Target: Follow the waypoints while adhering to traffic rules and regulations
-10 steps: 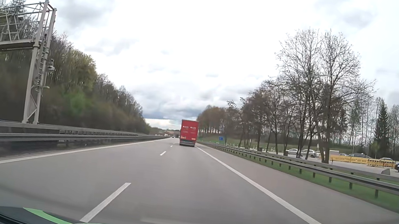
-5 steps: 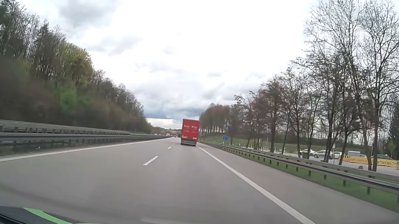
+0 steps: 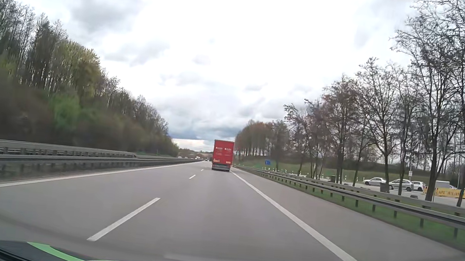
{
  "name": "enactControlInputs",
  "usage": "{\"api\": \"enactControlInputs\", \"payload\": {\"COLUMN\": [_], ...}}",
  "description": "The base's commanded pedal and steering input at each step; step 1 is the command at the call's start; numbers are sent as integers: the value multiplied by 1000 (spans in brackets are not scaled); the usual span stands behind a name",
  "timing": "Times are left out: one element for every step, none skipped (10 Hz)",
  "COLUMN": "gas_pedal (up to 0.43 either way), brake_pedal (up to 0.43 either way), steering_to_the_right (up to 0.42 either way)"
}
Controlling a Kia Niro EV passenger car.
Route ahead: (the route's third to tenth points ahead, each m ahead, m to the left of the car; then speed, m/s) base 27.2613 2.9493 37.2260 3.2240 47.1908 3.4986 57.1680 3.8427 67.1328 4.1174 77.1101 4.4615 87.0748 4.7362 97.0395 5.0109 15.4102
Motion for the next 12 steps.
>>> {"api": "enactControlInputs", "payload": {"gas_pedal": [169,169,169,169,169,169,169,169,169,169,169,169], "brake_pedal": [0,0,0,0,0,0,0,0,0,0,0,0], "steering_to_the_right": [-9,-8,-9,-9,-8,-8,-8,-7,-7,-7,-7,-7]}}
